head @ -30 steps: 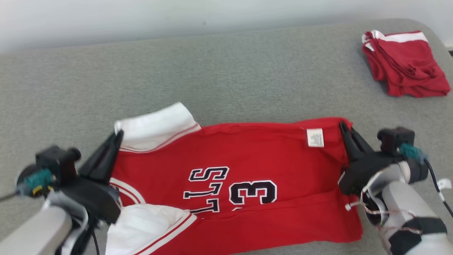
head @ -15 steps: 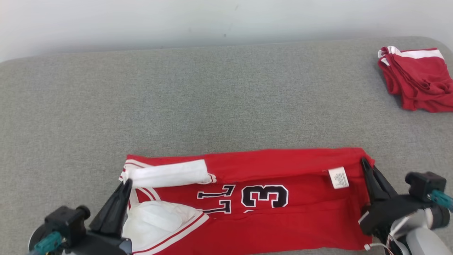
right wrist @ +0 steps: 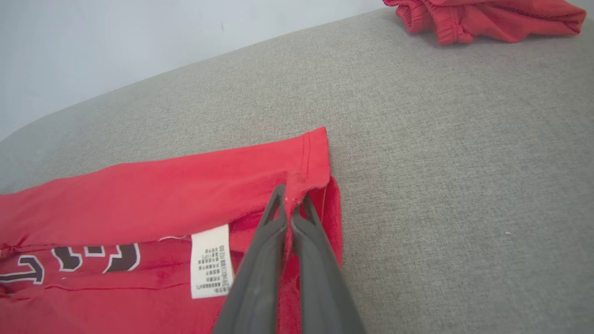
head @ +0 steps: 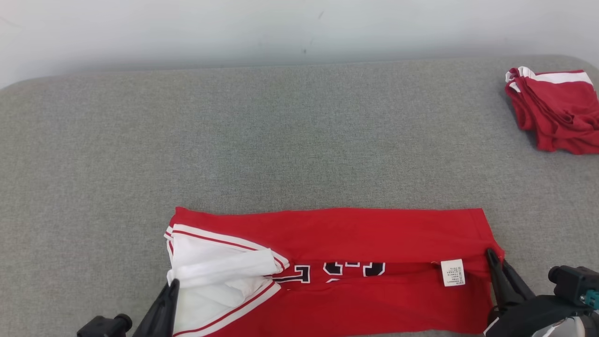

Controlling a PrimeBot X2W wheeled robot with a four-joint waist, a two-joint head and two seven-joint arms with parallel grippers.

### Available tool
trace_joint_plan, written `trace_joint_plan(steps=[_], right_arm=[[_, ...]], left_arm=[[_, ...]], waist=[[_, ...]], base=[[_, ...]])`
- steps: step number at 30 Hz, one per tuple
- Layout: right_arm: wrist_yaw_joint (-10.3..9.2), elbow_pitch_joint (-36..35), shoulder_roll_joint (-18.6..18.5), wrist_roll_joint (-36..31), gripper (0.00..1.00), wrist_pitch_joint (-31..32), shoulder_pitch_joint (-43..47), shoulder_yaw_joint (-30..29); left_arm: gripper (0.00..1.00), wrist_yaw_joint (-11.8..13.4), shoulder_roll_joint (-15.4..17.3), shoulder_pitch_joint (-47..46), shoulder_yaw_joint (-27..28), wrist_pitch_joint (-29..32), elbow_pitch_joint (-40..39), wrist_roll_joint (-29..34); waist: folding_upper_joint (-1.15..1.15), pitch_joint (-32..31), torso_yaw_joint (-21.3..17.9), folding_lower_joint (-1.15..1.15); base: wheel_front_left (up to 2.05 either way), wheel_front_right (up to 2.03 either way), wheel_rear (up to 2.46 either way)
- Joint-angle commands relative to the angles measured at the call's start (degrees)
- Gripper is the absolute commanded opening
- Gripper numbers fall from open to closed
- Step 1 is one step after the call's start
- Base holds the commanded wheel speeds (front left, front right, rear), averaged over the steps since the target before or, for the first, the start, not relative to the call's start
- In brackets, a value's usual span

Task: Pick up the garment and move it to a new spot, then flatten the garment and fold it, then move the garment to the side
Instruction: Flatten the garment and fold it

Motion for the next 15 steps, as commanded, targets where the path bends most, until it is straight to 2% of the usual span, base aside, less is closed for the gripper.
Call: trace_joint_plan(steps=[1, 9, 10, 15], right_arm=[[0.02, -0.6, 0.2, -0.5, 1.0, 0.2, 0.8, -0.5], [0.02, -4.2, -0.2, -1.4, 1.0, 1.3, 2.8, -3.0], [0.02, -4.2, -0.2, -1.4, 1.0, 1.3, 2.8, -3.0], [0.02, -3.9, -0.7, -2.9, 1.0, 3.7, 2.1, -4.5]], left_arm=[[1.0, -0.3, -0.7, 0.6, 0.9, -0.2, 0.5, 1.4], [1.0, -1.6, -6.7, 4.0, 12.2, -0.2, 0.0, 8.3], [1.0, -1.6, -6.7, 4.0, 12.2, -0.2, 0.0, 8.3], [1.0, -2.5, -11.0, 6.2, 19.9, -0.2, -3.4, 16.1]], waist=[[0.0, -0.3, 0.0, 0.0], [0.0, -2.2, 0.4, 0.0], [0.0, -2.2, 0.4, 0.0], [0.0, -3.2, 1.4, 0.0]], base=[[0.0, 0.0, 0.0], [0.0, 0.0, 0.0], [0.0, 0.0, 0.0], [0.0, 0.0, 0.0]])
